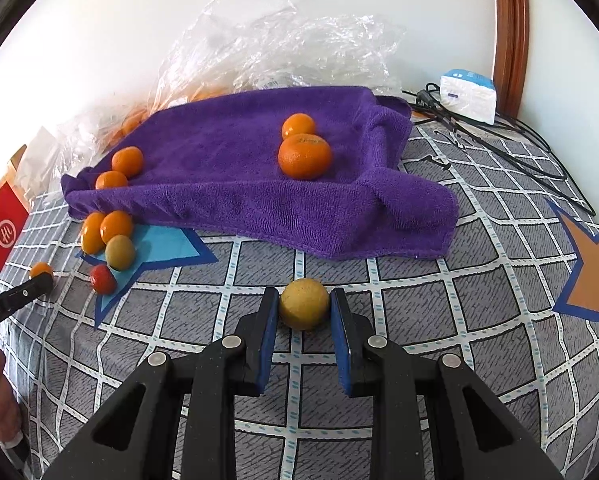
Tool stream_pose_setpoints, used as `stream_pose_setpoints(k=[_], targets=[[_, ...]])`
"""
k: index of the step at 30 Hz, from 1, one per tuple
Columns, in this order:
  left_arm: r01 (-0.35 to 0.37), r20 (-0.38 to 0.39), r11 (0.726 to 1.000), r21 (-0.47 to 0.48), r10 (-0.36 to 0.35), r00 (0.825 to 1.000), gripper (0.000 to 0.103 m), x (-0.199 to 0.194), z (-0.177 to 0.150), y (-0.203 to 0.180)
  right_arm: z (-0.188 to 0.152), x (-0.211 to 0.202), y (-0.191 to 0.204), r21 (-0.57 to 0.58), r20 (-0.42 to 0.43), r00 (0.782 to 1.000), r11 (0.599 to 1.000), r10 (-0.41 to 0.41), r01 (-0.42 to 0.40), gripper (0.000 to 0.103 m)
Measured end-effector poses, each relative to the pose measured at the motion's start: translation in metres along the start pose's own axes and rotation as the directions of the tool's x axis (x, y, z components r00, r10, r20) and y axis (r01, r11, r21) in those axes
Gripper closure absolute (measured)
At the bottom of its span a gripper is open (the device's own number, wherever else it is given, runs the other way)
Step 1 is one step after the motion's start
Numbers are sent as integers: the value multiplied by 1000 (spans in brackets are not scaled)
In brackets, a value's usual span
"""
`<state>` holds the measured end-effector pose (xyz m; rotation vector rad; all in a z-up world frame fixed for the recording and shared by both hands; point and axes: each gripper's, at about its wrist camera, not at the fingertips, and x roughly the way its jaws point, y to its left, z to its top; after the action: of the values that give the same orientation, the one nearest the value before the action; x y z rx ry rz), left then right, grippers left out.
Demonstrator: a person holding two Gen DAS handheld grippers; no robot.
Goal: Organize fruits
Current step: 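Grasp an orange beside the star mat with the left gripper, then carry both fruits over the purple towel and open both grippers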
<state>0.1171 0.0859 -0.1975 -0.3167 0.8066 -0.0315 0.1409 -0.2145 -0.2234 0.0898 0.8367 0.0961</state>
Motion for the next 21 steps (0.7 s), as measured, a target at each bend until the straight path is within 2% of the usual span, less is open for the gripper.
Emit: stream_pose_setpoints(k=[11, 21], targets=[[28, 89, 999, 22, -30, 996, 69, -16, -2, -8, -2, -8, 0, -1, 43, 999, 1000, 18, -18, 77], [32, 127, 999, -9, -31, 991, 69, -21, -3, -5, -2, -16, 5, -22, 79, 997, 1000, 19, -17, 77]])
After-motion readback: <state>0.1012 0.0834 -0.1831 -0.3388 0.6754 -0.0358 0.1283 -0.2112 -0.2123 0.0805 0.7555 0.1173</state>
